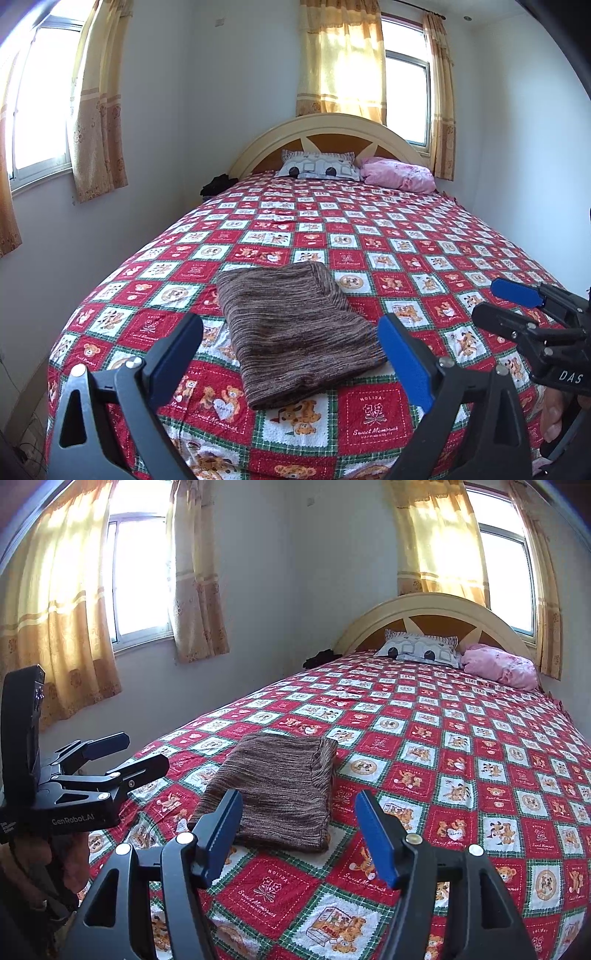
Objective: Fold small clothes
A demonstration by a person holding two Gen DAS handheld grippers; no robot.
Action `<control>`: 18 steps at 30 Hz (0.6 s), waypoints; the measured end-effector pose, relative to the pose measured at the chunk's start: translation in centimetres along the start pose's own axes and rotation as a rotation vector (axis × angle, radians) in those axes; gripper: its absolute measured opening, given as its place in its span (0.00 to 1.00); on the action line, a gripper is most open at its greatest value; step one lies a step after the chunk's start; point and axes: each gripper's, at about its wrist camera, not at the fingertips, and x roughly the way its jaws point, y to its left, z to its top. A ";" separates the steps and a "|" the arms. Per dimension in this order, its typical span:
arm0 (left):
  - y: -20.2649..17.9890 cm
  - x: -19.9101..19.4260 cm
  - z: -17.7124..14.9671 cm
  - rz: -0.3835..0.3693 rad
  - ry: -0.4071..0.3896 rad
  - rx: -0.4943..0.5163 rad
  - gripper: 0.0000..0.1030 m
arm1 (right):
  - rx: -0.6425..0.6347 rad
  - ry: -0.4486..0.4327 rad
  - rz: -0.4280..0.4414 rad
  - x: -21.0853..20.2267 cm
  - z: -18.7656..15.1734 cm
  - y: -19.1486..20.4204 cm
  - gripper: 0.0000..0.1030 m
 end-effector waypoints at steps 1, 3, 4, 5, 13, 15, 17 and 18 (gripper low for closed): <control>0.0 0.0 0.0 0.001 0.001 0.001 0.98 | -0.002 -0.003 0.000 -0.1 0.0 0.1 0.63; 0.1 -0.1 0.1 0.003 0.000 -0.005 1.00 | -0.007 -0.010 -0.001 -0.1 0.1 0.2 0.63; 0.1 -0.1 0.1 -0.001 0.004 -0.009 1.00 | -0.009 -0.011 -0.002 -0.2 0.1 0.2 0.63; 0.2 0.0 0.1 -0.011 0.011 -0.011 1.00 | -0.011 -0.012 -0.002 -0.2 0.1 0.3 0.63; 1.0 -0.3 0.4 0.020 -0.004 -0.045 1.00 | -0.014 -0.014 0.000 -0.2 0.0 0.5 0.63; 1.2 -0.4 0.6 0.028 -0.010 -0.050 1.00 | -0.014 -0.014 -0.001 -0.2 0.0 0.5 0.63; 1.4 -0.5 0.7 0.037 -0.014 -0.052 1.00 | -0.014 -0.014 -0.001 -0.2 0.0 0.5 0.63; 1.5 -0.5 0.7 0.039 -0.014 -0.053 1.00 | -0.014 -0.014 -0.001 -0.2 0.0 0.5 0.63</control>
